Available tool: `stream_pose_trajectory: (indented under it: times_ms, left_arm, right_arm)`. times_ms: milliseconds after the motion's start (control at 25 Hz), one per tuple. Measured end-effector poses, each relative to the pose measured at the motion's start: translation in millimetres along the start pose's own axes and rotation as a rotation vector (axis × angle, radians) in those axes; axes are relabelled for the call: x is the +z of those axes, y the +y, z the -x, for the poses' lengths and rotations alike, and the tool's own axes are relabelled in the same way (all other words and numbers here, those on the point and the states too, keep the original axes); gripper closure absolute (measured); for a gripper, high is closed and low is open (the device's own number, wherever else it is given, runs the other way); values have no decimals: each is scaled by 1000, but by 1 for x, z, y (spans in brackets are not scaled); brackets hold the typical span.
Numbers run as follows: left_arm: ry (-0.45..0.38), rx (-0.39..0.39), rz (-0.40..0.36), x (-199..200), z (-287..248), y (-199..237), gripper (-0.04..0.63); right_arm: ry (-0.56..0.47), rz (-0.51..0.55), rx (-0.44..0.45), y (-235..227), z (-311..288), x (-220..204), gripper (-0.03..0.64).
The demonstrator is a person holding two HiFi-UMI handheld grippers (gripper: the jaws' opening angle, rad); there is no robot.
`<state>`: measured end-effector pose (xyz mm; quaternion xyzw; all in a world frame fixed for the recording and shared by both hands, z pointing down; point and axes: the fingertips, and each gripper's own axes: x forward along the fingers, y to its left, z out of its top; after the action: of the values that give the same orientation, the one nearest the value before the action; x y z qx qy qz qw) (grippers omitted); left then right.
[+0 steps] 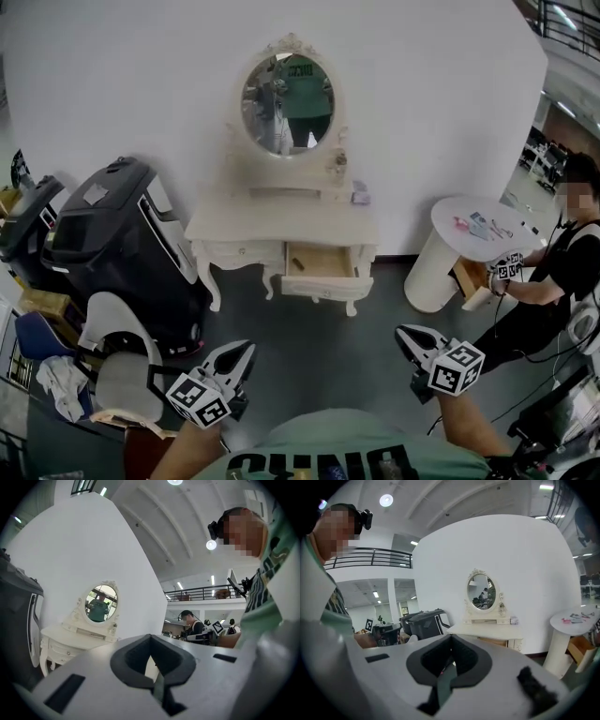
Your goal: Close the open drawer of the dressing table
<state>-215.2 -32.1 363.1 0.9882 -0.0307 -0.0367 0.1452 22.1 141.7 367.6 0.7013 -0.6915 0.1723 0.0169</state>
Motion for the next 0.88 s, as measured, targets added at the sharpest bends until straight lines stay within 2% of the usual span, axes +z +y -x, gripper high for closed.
stream_pose_trajectory:
  times_ms: [200, 440, 640, 880]
  left_arm:
    - [-31, 38, 14, 4, 2, 26, 597]
    - [-5, 102, 25, -2, -8, 46, 597]
    - [-13, 183, -26, 3, -37, 50, 597]
    - [-52, 308, -34, 15, -98, 50, 597]
  right_arm:
    - [37, 37, 53, 4, -40, 2, 611]
    - [55, 31, 122, -10, -79, 6, 611]
    - [54, 20, 206, -55, -108, 8, 611]
    - [12, 41, 322, -126, -144, 58, 611]
